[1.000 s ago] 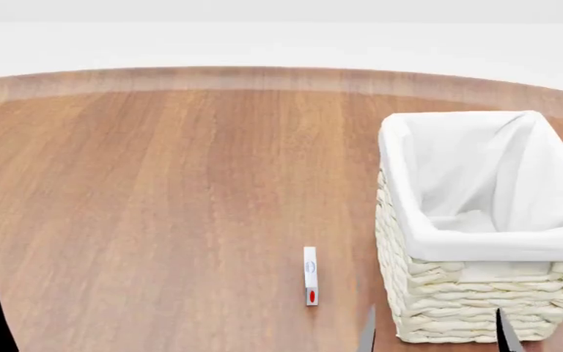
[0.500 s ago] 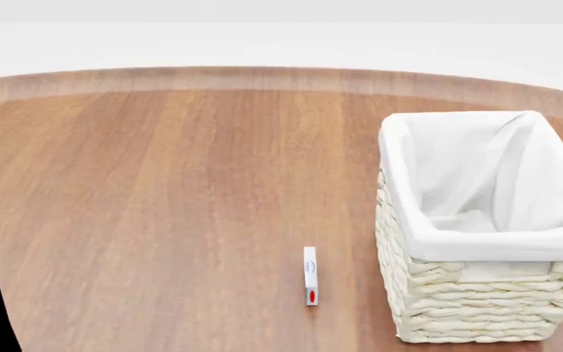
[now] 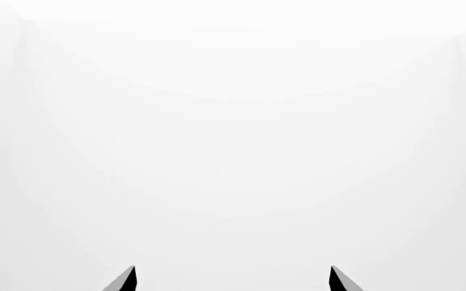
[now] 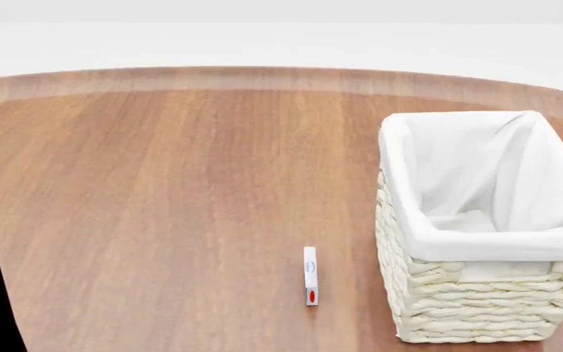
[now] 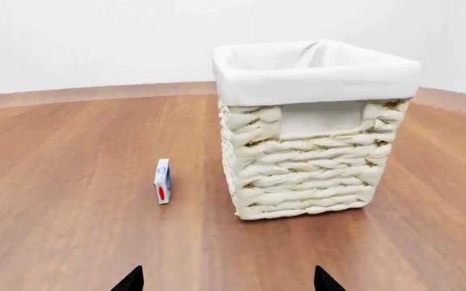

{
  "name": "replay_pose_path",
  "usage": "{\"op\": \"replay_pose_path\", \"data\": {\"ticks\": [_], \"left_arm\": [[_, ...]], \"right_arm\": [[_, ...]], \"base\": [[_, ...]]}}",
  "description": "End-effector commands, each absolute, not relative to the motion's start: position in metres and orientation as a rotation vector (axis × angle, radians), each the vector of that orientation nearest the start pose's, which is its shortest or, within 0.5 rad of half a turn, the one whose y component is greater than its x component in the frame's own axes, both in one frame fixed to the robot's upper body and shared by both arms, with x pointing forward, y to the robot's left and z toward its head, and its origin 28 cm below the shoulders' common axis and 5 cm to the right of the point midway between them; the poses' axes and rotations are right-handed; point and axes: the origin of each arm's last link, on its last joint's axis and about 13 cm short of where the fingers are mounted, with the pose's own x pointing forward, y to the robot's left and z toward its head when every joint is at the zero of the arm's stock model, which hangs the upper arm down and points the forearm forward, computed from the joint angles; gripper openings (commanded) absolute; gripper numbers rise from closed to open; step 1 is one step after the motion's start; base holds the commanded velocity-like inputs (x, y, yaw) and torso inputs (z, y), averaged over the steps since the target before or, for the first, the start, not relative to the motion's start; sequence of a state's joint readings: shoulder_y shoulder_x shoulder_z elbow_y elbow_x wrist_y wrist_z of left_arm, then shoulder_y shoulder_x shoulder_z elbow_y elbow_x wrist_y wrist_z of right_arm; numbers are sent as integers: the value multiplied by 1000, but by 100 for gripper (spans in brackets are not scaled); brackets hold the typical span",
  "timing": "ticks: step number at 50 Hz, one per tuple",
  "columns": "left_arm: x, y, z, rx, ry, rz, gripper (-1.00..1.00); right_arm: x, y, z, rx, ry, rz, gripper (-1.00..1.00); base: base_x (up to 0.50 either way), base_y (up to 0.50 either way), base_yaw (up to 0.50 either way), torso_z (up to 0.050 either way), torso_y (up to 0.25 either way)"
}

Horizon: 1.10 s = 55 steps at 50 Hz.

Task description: Pick up the tomato sauce, and put it in the basket.

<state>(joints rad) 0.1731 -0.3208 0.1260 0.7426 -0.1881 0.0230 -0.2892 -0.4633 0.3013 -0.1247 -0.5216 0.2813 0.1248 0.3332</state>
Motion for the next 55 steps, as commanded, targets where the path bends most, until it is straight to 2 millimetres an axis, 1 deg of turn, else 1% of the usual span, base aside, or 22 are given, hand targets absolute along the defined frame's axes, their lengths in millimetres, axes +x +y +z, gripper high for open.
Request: {"op": "replay_pose_path", "data": {"ticks": [1,6,18,19,22,40,49,55], "left_arm": [[154,215,136,-22,-538,-28,100],[154,216,137,-21,-542,-25,100],[153,215,137,-14,-542,-29,100],[153,215,137,-15,-540,-28,100],[153,215,136,-16,-539,-30,100],[155,215,134,-17,-532,-32,100],[155,214,133,-16,-530,-33,100],[153,214,133,-15,-531,-34,100]], "right_arm": [[101,-114,34,78,187,-80,100],[98,-114,32,83,202,-80,100],[98,-114,26,84,230,-103,100],[99,-114,30,88,236,-105,100],[99,-114,30,87,243,-105,100],[98,-112,26,105,312,-109,100],[94,-113,26,108,324,-111,100],[90,-112,22,115,339,-107,100]], "base": [[0,0,0,0,0],[0,0,0,0,0],[0,0,0,0,0],[0,0,0,0,0],[0,0,0,0,0],[0,0,0,0,0],[0,0,0,0,0],[0,0,0,0,0]]}}
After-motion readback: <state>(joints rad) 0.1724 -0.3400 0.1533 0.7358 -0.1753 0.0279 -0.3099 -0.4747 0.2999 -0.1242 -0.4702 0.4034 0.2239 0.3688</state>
